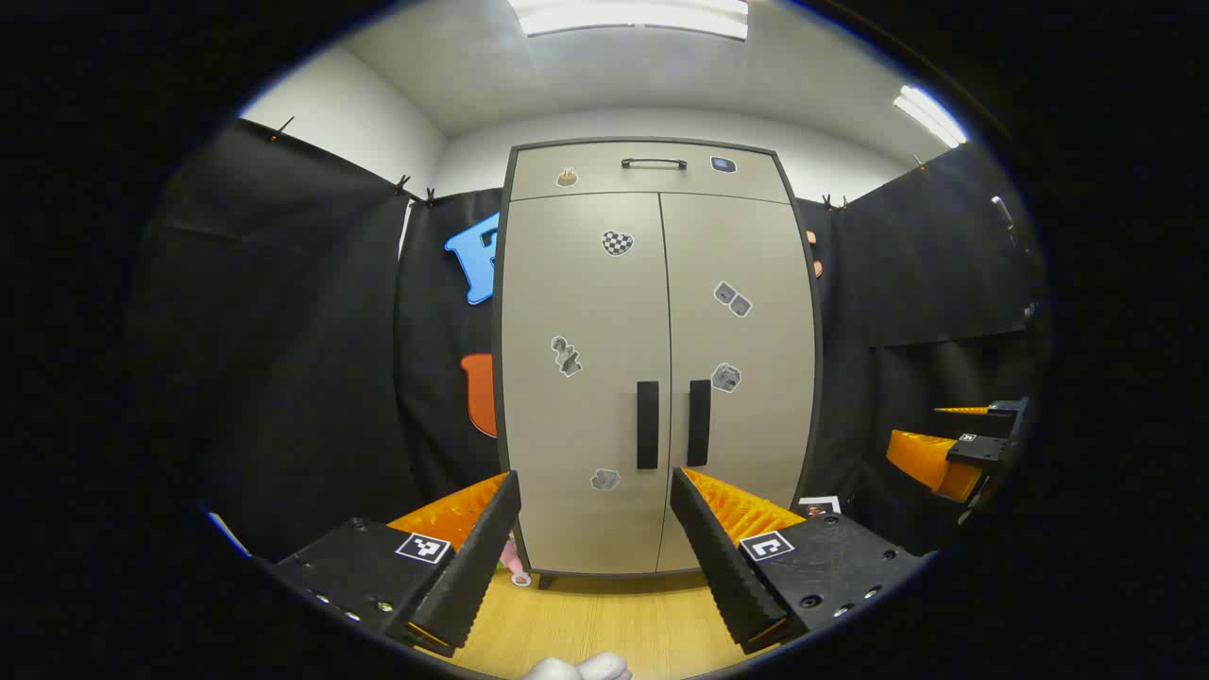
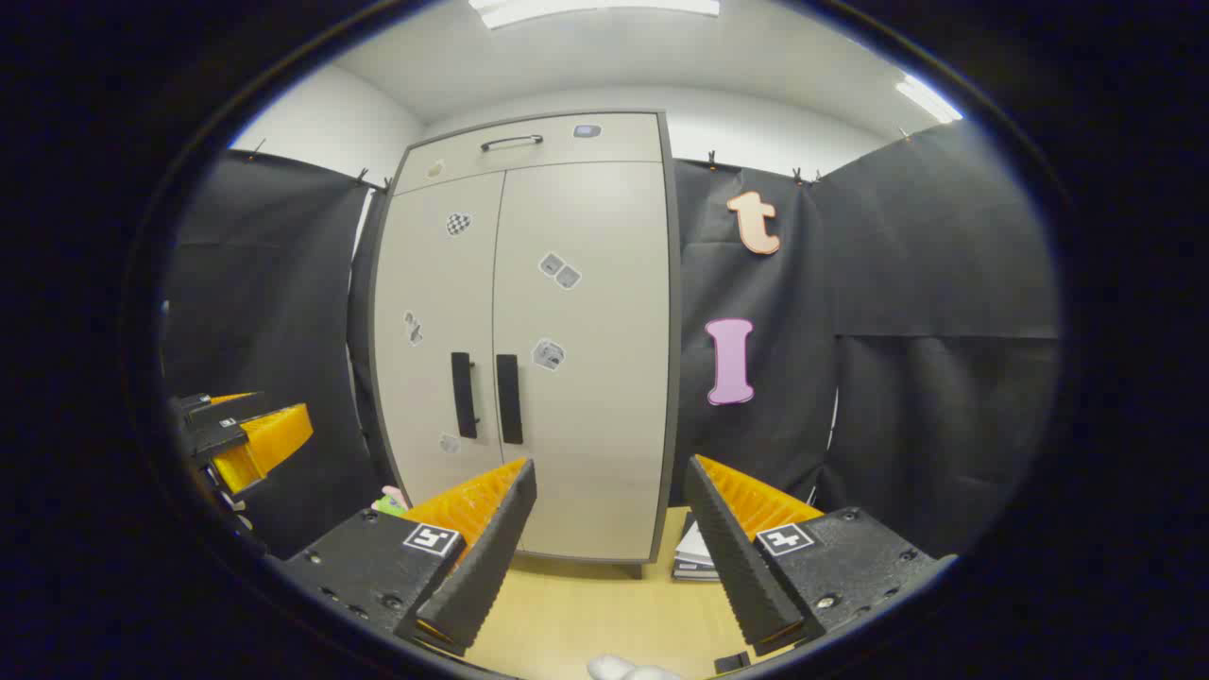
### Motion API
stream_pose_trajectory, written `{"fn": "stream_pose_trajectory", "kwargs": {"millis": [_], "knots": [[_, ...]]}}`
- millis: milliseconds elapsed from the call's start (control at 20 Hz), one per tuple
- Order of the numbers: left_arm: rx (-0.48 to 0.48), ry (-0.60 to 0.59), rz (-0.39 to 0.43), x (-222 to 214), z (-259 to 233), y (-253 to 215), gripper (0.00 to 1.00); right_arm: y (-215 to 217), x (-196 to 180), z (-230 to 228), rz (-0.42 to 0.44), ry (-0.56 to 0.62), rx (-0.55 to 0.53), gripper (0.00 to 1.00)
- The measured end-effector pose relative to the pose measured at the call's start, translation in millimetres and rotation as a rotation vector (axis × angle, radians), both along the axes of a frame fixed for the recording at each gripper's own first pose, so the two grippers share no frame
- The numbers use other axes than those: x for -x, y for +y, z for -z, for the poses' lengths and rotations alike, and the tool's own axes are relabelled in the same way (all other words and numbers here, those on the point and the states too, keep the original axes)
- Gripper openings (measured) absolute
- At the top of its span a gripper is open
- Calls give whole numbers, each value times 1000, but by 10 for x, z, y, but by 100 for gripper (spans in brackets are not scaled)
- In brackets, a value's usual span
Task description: Open the right door of the double-door shoe cabinet with the right hand, and open the left door with the left hand.
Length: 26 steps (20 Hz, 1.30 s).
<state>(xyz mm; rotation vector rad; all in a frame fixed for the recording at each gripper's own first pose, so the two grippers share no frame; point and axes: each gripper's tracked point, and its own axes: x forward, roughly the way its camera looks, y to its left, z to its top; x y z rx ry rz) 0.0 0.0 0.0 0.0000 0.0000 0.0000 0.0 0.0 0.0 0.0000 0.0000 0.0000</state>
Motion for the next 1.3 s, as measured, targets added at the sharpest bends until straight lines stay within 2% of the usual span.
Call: {"fn": "stream_pose_trajectory", "kwargs": {"millis": [850, 1100, 1300], "knots": [[-21, -2, -14, -44, 19, 251, 95, 274, -142, -31, -2, -10, 21, 97], [-16, 16, -23, -5, 64, 366, 95, 387, -375, -16, 8, -14, 25, 99], [-23, 28, -57, 141, 107, 584, 95, 678, -723, -22, -22, -22, 39, 99]]}}
